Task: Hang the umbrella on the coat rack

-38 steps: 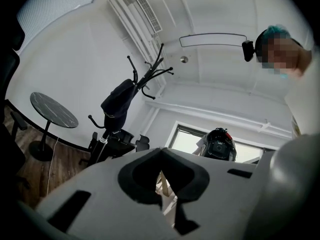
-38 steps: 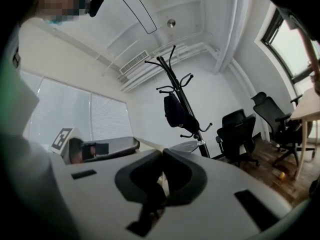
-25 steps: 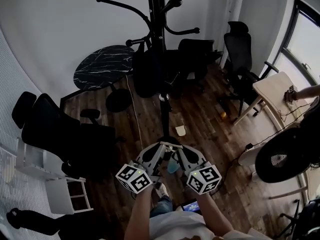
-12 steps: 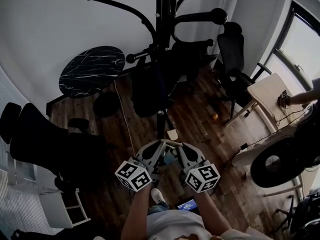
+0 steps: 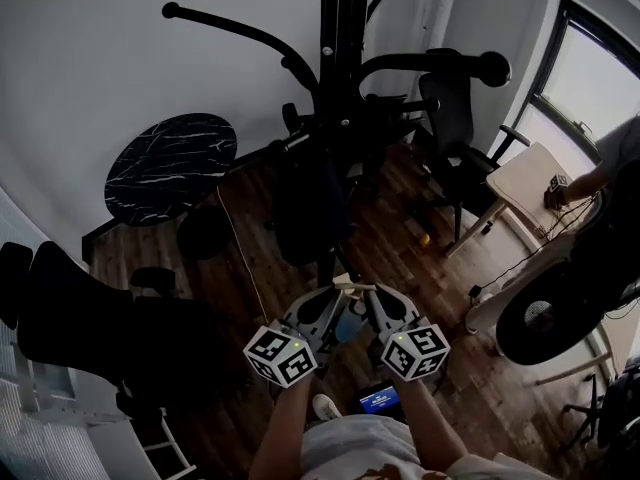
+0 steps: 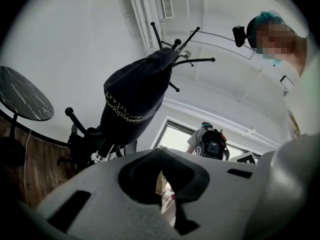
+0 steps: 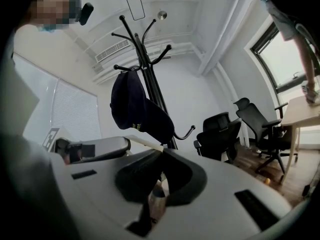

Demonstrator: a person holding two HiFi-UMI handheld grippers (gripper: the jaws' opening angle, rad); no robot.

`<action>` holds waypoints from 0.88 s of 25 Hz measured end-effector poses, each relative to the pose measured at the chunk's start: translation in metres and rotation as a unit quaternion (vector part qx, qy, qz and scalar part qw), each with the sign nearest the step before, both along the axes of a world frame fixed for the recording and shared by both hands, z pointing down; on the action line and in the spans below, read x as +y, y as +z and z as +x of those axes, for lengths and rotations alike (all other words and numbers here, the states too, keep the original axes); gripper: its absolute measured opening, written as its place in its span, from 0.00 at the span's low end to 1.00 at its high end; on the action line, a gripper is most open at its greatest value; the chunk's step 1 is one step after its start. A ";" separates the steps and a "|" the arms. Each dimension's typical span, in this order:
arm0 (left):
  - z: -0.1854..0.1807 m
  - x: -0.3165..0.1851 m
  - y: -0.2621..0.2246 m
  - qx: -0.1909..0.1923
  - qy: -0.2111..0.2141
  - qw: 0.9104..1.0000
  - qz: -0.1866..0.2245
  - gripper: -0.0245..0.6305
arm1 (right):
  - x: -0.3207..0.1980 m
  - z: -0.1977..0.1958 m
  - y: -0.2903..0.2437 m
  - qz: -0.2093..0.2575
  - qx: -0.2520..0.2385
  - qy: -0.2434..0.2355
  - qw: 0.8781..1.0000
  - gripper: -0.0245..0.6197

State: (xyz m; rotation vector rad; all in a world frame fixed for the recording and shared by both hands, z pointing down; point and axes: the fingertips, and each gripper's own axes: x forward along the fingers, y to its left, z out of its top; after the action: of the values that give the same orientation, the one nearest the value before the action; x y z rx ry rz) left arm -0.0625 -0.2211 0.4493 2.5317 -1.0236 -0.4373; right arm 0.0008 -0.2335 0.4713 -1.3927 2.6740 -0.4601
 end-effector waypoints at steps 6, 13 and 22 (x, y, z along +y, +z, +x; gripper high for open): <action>-0.001 -0.011 0.002 0.005 0.010 1.000 -0.005 0.07 | -0.008 0.000 0.001 -0.002 0.002 0.011 1.000 0.05; 0.000 -0.020 0.001 0.007 0.004 1.000 0.000 0.07 | -0.013 0.001 0.000 0.002 0.006 0.003 1.000 0.05; -0.006 -0.029 0.002 0.004 -0.003 1.000 0.000 0.07 | -0.019 -0.004 0.000 0.001 0.005 -0.005 1.000 0.06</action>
State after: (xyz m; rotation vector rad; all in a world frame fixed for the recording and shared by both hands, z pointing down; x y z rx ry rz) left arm -0.0682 -0.2496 0.4510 2.5248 -1.0286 -0.4494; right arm -0.0035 -0.2530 0.4716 -1.3840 2.6897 -0.4532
